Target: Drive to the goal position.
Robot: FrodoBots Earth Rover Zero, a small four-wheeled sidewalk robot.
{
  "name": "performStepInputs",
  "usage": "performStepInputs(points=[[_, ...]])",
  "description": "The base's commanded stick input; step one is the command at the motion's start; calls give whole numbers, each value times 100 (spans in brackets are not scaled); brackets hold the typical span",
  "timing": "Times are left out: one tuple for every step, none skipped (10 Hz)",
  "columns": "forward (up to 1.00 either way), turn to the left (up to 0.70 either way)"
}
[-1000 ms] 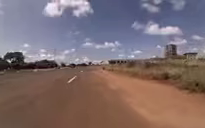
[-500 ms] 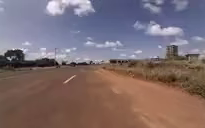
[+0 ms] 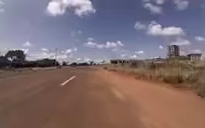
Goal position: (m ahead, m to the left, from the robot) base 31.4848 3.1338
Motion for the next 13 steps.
performStepInputs(points=[[100, 2], [100, 2], [100, 2], [100, 2], [100, 2], [100, 2], [100, 2], [100, 2], [100, 2], [100, 2], [100, 2], [100, 2], [100, 2]])
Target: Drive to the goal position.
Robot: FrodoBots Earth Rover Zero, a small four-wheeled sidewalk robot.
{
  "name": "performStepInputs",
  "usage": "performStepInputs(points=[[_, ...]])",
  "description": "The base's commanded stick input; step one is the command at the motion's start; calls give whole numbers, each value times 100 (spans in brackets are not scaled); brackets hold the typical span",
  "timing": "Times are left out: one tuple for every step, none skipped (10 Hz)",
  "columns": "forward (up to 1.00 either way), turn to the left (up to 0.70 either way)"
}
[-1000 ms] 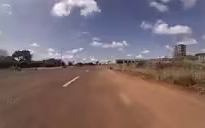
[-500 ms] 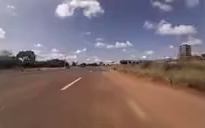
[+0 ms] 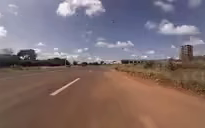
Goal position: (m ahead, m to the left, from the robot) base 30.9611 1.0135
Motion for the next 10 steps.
performStepInputs(points=[[100, 2], [100, 2], [100, 2], [100, 2], [100, 2], [100, 2], [100, 2], [100, 2], [100, 2], [100, 2]])
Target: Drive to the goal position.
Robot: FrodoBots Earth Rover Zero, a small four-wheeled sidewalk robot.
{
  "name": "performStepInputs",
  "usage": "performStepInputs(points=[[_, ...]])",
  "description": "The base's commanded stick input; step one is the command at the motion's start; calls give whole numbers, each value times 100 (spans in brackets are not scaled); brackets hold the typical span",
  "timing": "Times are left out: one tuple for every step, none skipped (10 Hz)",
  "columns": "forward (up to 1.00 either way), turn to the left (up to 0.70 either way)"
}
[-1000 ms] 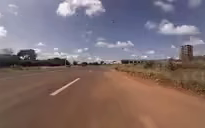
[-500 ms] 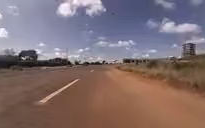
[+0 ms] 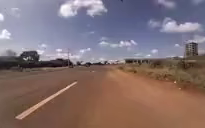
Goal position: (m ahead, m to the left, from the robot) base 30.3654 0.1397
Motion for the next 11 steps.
performStepInputs(points=[[100, 1], [100, -11], [100, -35], [100, 2], [100, 2], [100, -6], [100, -37], [100, -38], [100, -38], [100, -5], [100, 2]])
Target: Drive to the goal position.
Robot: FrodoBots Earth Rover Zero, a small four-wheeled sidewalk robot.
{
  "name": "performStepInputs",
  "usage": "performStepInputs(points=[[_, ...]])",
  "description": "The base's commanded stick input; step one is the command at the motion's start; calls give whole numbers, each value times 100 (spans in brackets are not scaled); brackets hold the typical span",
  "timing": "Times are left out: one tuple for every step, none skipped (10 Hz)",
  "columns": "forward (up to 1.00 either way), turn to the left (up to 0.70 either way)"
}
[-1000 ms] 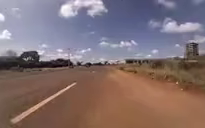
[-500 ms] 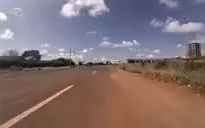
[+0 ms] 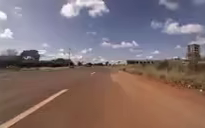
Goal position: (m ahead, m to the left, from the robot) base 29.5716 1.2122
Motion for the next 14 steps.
performStepInputs(points=[[100, 2], [100, 2], [100, -14], [100, -38], [100, -38], [100, -38], [100, -38], [100, -13], [100, 2], [100, 2], [100, 2], [100, 2], [100, 2], [100, 2]])
